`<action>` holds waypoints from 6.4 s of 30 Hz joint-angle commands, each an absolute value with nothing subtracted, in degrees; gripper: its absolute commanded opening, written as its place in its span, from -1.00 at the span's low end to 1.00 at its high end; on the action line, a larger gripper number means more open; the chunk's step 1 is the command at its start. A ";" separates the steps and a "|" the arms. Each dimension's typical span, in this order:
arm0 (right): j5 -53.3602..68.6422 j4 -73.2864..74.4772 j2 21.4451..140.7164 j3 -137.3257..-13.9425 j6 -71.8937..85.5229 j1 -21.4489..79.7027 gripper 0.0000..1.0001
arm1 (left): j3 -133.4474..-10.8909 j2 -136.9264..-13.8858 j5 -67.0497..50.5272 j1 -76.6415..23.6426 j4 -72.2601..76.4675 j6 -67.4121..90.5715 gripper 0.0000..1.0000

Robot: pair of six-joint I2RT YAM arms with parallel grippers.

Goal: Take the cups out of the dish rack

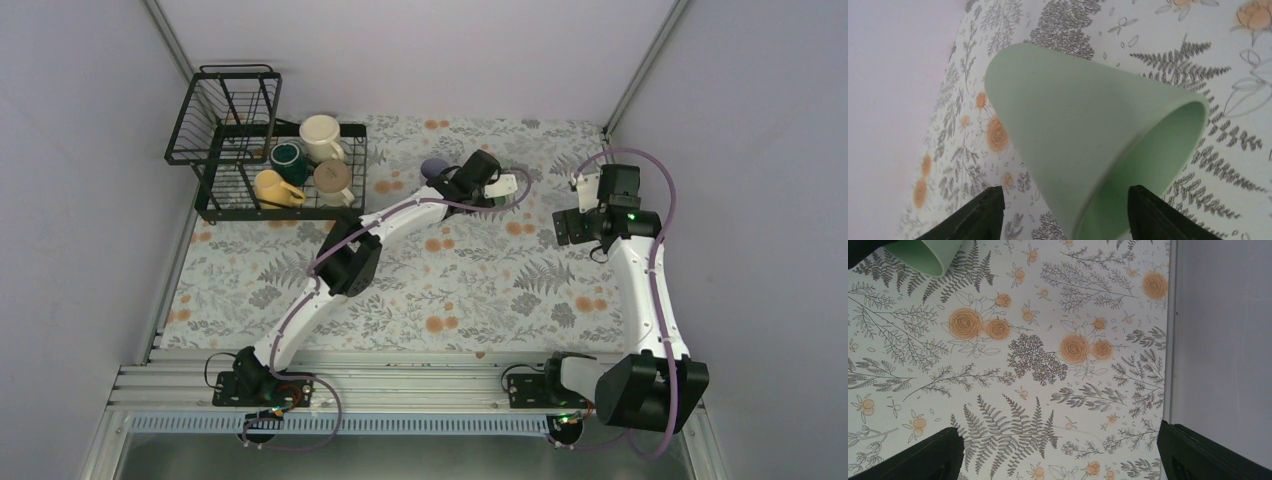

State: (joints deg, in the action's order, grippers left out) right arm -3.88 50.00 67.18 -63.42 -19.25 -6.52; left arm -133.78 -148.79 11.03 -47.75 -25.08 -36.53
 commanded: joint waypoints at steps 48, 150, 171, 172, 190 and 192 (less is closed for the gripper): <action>0.28 54.49 63.75 -67.79 -20.66 -7.10 1.00 | -148.21 -136.05 13.15 -45.70 -70.52 -49.65 -0.95; 3.61 52.06 63.43 -62.84 -21.70 -7.10 1.00 | -127.68 -119.39 29.89 -39.08 -43.67 -36.21 0.62; 9.65 52.14 66.99 -63.65 -27.04 -6.99 1.00 | -87.87 -93.27 5.75 -21.24 -31.93 -60.57 0.63; 10.08 52.19 67.14 -63.57 -27.37 -7.03 1.00 | -87.77 -92.91 5.16 -20.72 -33.50 -61.97 0.59; 25.57 54.28 64.53 -64.12 -38.63 -4.03 0.98 | -75.12 -86.73 -16.90 -12.51 -37.51 -94.62 0.50; 26.28 54.78 64.49 -64.96 -39.15 -3.84 0.98 | -76.83 -88.55 -18.65 -12.40 -37.87 -95.98 0.48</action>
State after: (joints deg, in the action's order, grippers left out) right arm 20.93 54.17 66.37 -63.29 -34.83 -4.54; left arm -74.76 -87.57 -10.13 -13.23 -40.36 -87.26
